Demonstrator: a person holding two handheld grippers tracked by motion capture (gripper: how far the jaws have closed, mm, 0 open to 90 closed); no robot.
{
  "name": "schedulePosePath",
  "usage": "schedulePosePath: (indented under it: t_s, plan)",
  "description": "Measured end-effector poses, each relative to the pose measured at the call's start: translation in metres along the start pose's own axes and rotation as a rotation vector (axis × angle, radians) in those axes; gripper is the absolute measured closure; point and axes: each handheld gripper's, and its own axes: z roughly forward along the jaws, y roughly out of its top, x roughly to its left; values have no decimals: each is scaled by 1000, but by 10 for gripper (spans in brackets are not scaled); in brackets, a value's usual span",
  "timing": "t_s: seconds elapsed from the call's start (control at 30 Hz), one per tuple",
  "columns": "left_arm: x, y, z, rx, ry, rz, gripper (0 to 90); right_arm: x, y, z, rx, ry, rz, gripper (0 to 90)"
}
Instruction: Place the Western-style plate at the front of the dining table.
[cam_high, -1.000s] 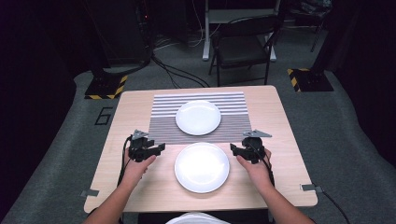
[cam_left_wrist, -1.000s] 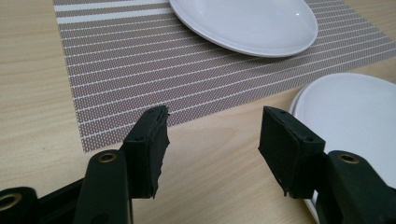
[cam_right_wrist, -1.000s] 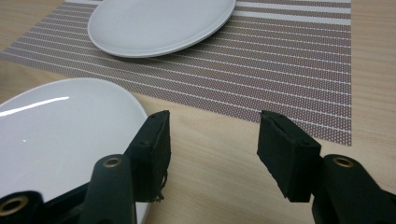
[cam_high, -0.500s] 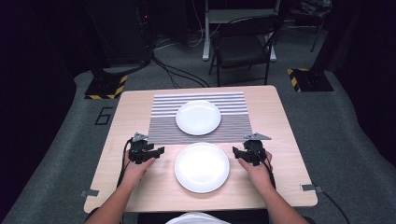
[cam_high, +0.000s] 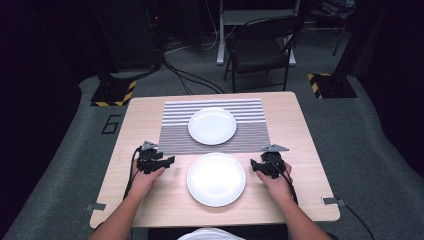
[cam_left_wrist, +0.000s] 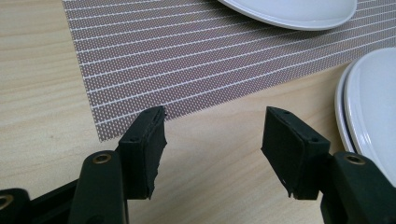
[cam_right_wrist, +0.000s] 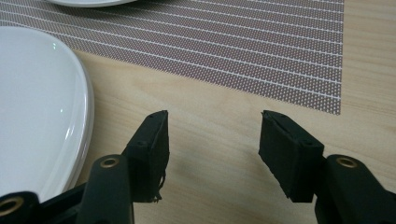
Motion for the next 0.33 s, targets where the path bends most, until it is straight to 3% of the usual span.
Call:
schedulePosePath:
  t_s: [0.33]
  plan:
    - [1,1,1,-12,20,13,367,-5,-2,-3,-31,-22,17,399]
